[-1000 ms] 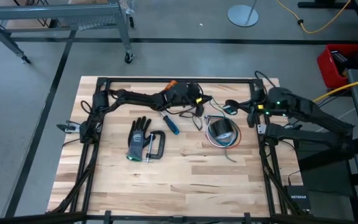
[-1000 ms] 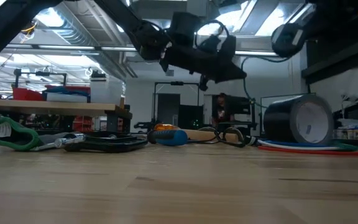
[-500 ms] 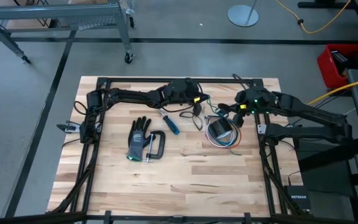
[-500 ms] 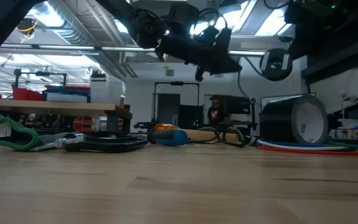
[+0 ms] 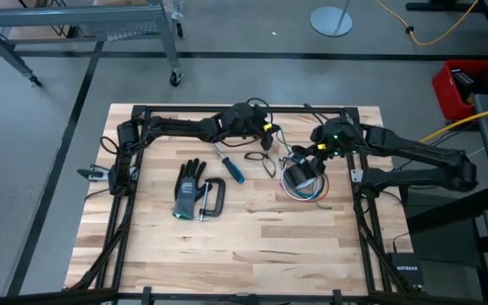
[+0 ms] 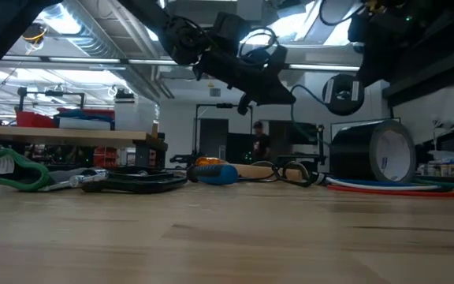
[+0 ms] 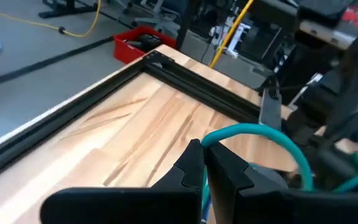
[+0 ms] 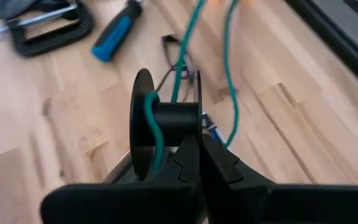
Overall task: Coil cords
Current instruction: Coil the green wire onto the spool
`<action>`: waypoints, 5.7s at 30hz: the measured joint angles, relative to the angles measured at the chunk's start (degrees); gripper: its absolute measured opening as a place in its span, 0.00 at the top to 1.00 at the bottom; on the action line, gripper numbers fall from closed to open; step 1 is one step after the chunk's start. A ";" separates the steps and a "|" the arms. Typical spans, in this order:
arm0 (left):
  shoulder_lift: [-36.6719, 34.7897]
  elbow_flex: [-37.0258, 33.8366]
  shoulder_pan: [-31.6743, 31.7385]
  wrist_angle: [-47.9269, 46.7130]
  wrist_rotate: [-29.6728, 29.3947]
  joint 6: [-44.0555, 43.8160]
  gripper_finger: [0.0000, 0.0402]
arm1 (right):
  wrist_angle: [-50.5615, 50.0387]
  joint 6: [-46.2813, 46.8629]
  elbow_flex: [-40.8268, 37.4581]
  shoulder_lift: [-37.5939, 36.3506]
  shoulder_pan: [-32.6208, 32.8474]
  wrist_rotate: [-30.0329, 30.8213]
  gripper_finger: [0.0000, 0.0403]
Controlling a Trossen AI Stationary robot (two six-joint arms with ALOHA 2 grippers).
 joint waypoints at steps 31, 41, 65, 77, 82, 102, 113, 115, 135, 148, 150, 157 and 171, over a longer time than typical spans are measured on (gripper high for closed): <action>0.02 0.02 -0.04 1.65 6.10 -10.88 1.00 | 8.26 2.49 -0.04 10.36 0.00 19.49 1.00; 0.04 0.02 -1.13 2.64 7.26 -13.00 1.00 | 10.15 2.75 -0.04 10.36 -0.02 30.16 1.00; -0.46 0.04 -1.95 8.09 7.83 -13.28 1.00 | 13.58 4.68 -0.04 10.41 -0.02 20.66 1.00; -0.50 1.62 -2.83 9.10 7.85 -12.48 1.00 | 20.16 5.50 -0.04 14.69 0.00 19.69 1.00; -0.55 1.66 -4.16 5.69 7.99 -12.15 1.00 | 24.74 4.91 -0.04 13.83 -0.02 24.49 1.00; -0.55 1.66 -6.78 0.37 4.12 -4.80 1.00 | 33.02 1.65 1.78 6.24 -0.02 22.77 1.00; -0.66 1.79 -6.81 -1.83 -1.02 4.71 1.00 | 16.08 0.47 5.47 -4.74 0.00 16.71 1.00; -0.66 1.77 -6.84 -0.58 -1.12 7.21 1.00 | 15.74 0.58 5.51 -6.39 -0.02 14.73 1.00; -0.13 1.53 -10.76 6.33 -1.37 23.38 0.94 | 23.85 1.69 5.70 -8.26 -0.02 7.36 1.00; -0.13 1.53 -10.86 6.71 -1.78 23.49 0.70 | 29.71 0.32 5.68 -8.37 -0.02 2.89 1.00; -0.13 1.53 -10.84 6.99 -1.84 24.29 0.64 | 29.70 0.30 5.67 -8.30 -0.02 2.35 1.00; -0.13 1.60 -10.93 10.26 -1.86 26.27 0.58 | 32.90 0.28 5.60 -7.35 -0.02 0.43 1.00; -0.13 1.60 -10.93 11.39 -1.92 25.96 0.63 | 45.16 -0.19 5.60 -3.20 -0.02 -6.42 1.00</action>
